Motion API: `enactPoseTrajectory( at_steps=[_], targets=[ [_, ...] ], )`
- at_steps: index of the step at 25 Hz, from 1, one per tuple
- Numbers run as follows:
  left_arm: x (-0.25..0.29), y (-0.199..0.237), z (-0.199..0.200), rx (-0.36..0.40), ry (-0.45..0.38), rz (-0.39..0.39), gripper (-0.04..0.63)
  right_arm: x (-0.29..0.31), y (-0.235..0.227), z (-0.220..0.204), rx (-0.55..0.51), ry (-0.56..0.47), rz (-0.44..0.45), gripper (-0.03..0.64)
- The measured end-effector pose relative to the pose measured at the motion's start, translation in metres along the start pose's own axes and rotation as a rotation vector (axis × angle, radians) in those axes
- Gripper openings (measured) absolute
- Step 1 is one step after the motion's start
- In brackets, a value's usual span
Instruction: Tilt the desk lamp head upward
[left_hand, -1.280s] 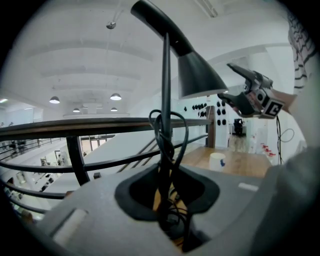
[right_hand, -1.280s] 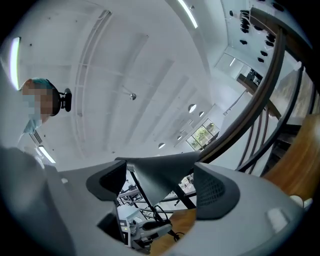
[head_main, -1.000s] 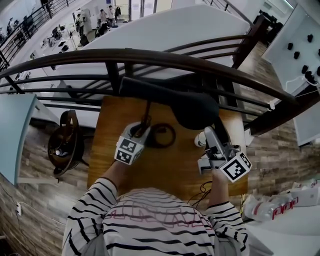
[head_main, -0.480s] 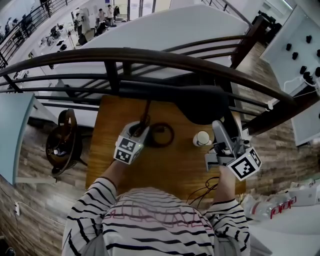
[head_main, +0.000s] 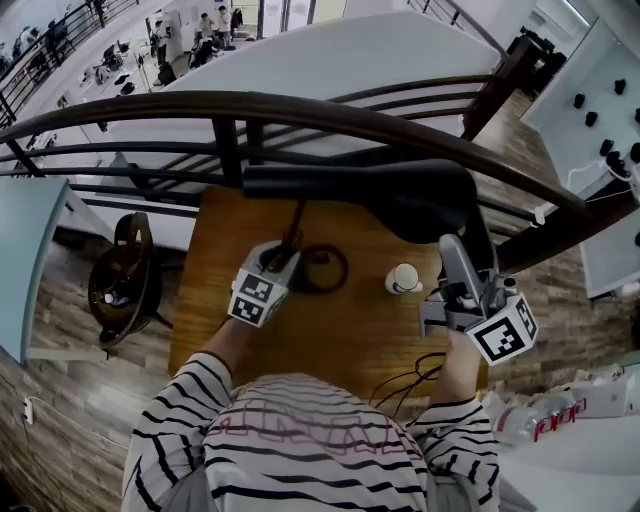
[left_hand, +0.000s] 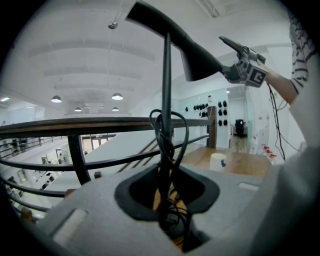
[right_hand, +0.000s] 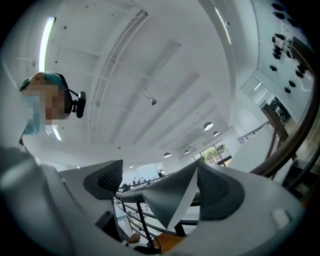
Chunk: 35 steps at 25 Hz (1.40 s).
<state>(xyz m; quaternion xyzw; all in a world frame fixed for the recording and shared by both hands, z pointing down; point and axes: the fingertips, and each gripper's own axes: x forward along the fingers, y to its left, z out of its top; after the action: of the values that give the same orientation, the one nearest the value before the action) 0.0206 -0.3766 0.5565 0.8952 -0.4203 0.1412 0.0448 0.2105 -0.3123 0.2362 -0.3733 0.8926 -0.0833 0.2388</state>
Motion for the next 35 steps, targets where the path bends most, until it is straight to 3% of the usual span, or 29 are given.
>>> enactPoseTrajectory(
  at_steps=[9,21,35],
  targets=[
    [-0.003,0.0,-0.003,-0.004,0.007,-0.006,0.081,0.011,0.016,0.011,-0.057,0.004,-0.004,0.456],
    [-0.003,0.001,-0.004,0.015,0.031,-0.02,0.078,0.025,0.053,0.034,-0.153,0.0,0.08,0.457],
    [-0.004,0.001,-0.006,0.005,0.017,-0.023,0.081,0.019,0.049,0.03,-0.149,-0.028,0.055,0.452]
  ],
)
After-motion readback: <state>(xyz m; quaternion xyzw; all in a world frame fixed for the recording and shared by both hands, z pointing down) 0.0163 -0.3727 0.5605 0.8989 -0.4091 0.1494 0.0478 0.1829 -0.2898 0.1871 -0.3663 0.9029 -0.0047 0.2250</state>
